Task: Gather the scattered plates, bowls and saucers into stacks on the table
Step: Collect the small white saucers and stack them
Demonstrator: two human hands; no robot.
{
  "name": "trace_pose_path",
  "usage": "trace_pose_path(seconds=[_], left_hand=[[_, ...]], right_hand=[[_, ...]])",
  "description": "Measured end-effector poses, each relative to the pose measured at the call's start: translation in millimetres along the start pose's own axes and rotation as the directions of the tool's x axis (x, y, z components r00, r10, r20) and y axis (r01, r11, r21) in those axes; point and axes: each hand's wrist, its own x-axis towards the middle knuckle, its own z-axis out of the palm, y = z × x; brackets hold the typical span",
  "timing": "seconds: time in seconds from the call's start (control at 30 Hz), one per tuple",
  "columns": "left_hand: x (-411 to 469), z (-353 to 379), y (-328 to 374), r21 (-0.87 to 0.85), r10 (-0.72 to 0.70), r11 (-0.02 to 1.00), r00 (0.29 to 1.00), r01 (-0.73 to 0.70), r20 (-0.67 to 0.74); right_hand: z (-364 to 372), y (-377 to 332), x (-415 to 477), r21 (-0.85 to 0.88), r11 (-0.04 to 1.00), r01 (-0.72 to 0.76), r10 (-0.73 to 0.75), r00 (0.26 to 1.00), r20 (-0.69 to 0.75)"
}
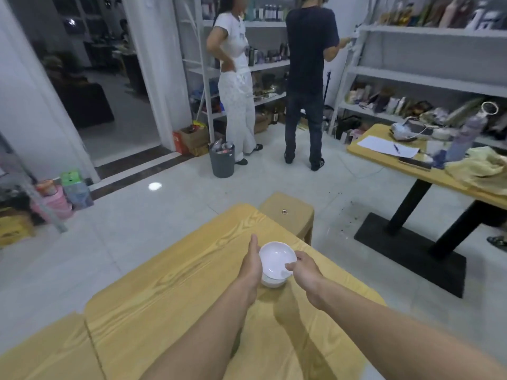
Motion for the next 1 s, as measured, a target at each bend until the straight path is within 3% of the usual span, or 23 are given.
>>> trace_pose_path(seconds=[0.33,1.0], left_hand=[[84,10,-53,-0.138,-0.138,0.983,0.98,0.119,-0.142],[63,19,-93,-0.062,-0.122,0.991,0.989,0.117,-0.088]], right_hand=[[16,38,86,-0.216,0.973,-0.083,0.116,0.982,0.146],[8,79,71,-0.274,0.961,-0.048,0.097,0.981,0.169]])
